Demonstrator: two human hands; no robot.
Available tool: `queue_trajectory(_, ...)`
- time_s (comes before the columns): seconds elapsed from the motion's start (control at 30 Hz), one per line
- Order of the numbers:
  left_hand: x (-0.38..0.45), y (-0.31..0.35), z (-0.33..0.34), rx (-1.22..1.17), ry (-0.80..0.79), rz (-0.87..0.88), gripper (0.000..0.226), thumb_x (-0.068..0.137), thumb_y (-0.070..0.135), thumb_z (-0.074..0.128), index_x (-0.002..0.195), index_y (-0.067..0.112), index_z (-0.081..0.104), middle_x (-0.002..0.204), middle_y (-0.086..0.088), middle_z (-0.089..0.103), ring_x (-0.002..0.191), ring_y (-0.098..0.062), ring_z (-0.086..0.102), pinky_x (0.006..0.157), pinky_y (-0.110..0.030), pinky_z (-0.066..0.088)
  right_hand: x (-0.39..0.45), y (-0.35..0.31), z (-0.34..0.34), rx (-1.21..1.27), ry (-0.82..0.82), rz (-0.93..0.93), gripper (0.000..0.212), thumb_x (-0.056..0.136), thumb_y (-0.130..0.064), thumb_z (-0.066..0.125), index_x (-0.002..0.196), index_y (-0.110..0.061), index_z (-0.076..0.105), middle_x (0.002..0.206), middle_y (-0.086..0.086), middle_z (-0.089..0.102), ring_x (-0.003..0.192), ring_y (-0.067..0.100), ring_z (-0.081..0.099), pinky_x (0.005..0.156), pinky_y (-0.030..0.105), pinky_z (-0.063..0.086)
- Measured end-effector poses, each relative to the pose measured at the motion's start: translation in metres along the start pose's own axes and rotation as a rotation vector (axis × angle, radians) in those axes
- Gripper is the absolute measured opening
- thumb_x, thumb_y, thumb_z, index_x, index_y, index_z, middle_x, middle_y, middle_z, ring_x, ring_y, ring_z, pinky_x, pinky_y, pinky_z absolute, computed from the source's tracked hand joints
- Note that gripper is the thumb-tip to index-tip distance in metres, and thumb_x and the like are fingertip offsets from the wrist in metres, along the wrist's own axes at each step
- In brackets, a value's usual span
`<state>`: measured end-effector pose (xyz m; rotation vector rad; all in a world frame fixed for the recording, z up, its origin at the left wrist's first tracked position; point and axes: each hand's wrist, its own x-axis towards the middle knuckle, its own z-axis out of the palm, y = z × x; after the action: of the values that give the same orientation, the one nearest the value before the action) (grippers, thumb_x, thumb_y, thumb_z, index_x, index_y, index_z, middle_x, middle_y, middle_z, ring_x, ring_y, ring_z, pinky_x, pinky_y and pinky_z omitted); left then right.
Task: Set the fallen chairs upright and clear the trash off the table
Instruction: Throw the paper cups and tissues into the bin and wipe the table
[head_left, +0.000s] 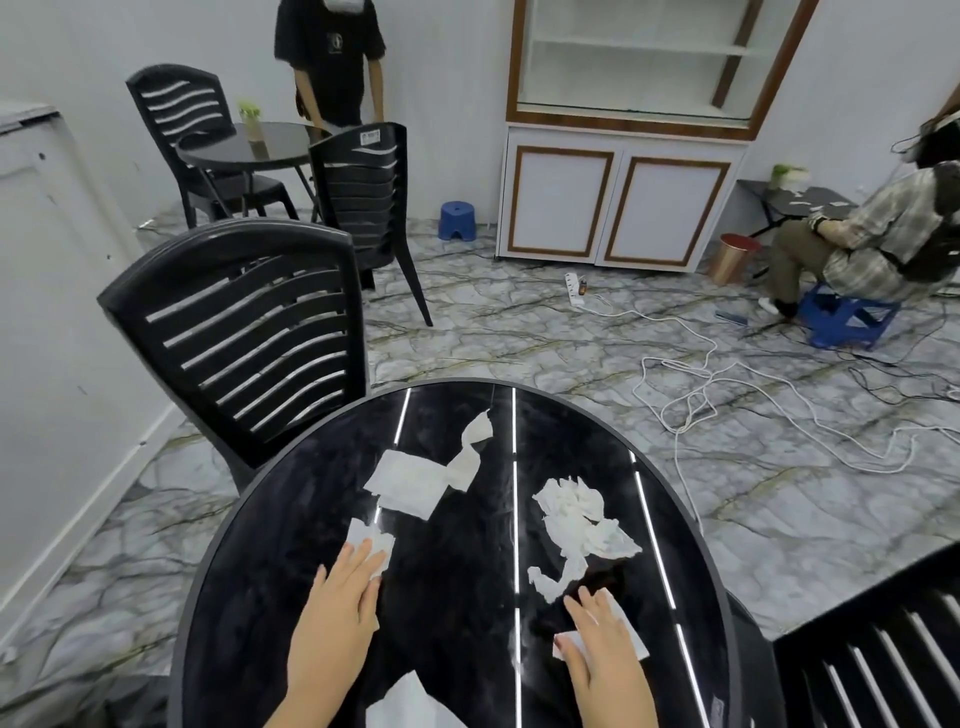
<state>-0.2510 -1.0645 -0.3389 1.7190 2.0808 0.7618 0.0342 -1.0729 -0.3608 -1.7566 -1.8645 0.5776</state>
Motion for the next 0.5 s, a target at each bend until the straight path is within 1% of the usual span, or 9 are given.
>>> queue_trajectory(0.07,-0.005,0.002,0.0,-0.067,0.04,-0.005,0.027,0.093,0.019,0.05,0.117,0.023,0.062,0.134,0.005,0.054,0.128,-0.002,0.033,0.112,-0.031,0.019,-0.001,0.002,-0.001,0.045,0.035,-0.033,0.037,0.089,-0.066,0.015,0.124,-0.065,0.027,0.138,-0.046,0.024,0.131,-0.022,-0.001,0.105,0.004,0.01)
queue_trajectory(0.1,-0.008,0.002,0.0,-0.108,0.058,-0.01,0.028,0.091,0.013,0.054,0.115,0.023,0.063,0.132,0.009,0.054,0.128,-0.004,0.037,0.112,-0.032,0.022,-0.002,0.002,-0.001,0.07,0.051,-0.046,0.035,0.089,-0.066,0.015,0.122,-0.068,0.026,0.133,-0.055,0.015,0.129,-0.024,0.001,0.103,0.002,0.01)
queue_trajectory(0.13,-0.012,0.002,0.0,-0.158,0.065,-0.014,0.029,0.09,0.01,0.056,0.114,0.024,0.064,0.132,0.013,0.051,0.128,-0.006,0.041,0.113,-0.034,0.024,-0.002,-0.001,-0.002,0.095,0.058,-0.061,0.034,0.089,-0.066,0.017,0.121,-0.069,0.028,0.129,-0.059,0.013,0.128,-0.026,0.005,0.102,0.001,0.012)
queue_trajectory(0.2,-0.02,0.002,-0.001,-0.25,0.072,-0.008,0.032,0.089,0.007,0.057,0.111,0.028,0.065,0.131,0.017,0.048,0.127,-0.003,0.044,0.114,-0.037,0.026,-0.005,-0.008,-0.007,0.161,0.045,-0.051,0.03,0.091,-0.057,0.032,0.117,-0.073,0.031,0.127,-0.058,0.021,0.125,-0.027,0.015,0.101,-0.002,0.016)
queue_trajectory(0.27,-0.029,0.006,-0.005,-0.331,0.081,0.0,0.04,0.088,0.004,0.057,0.106,0.04,0.063,0.129,0.019,0.051,0.122,0.011,0.042,0.113,-0.031,0.026,-0.008,-0.015,-0.011,0.213,0.057,-0.023,0.055,0.086,-0.027,0.053,0.11,-0.075,0.038,0.125,-0.054,0.031,0.121,-0.027,0.024,0.103,0.0,0.018)
queue_trajectory(0.3,-0.033,0.008,-0.008,-0.366,0.092,-0.005,0.047,0.088,0.004,0.058,0.104,0.048,0.061,0.127,0.02,0.055,0.12,0.015,0.041,0.111,-0.025,0.028,-0.009,-0.016,-0.011,0.23,0.048,-0.015,0.07,0.083,-0.011,0.059,0.107,-0.074,0.041,0.122,-0.055,0.032,0.12,-0.027,0.027,0.104,0.003,0.019)
queue_trajectory(0.33,-0.038,0.01,-0.01,-0.394,0.104,-0.021,0.054,0.087,0.003,0.058,0.101,0.056,0.059,0.122,0.023,0.059,0.119,0.016,0.042,0.108,-0.018,0.03,-0.009,-0.017,-0.01,0.247,0.032,-0.006,0.082,0.081,0.002,0.061,0.104,-0.075,0.043,0.119,-0.058,0.032,0.118,-0.028,0.028,0.106,0.007,0.02)
queue_trajectory(0.4,-0.047,0.012,-0.017,-0.417,0.126,-0.046,0.059,0.087,0.003,0.058,0.098,0.061,0.057,0.114,0.024,0.062,0.118,0.011,0.046,0.101,-0.009,0.034,-0.008,-0.024,-0.007,0.286,0.024,-0.014,0.096,0.075,0.016,0.063,0.099,-0.076,0.045,0.113,-0.062,0.033,0.115,-0.03,0.031,0.104,0.008,0.022)
queue_trajectory(0.5,-0.061,0.013,-0.034,-0.433,0.166,-0.098,0.055,0.088,0.005,0.057,0.097,0.06,0.058,0.113,0.033,0.06,0.115,0.012,0.048,0.098,-0.007,0.035,-0.006,-0.048,-0.001,0.394,0.025,-0.036,0.097,0.071,0.022,0.063,0.092,-0.072,0.053,0.103,-0.049,0.054,0.108,-0.028,0.041,0.095,0.002,0.033)
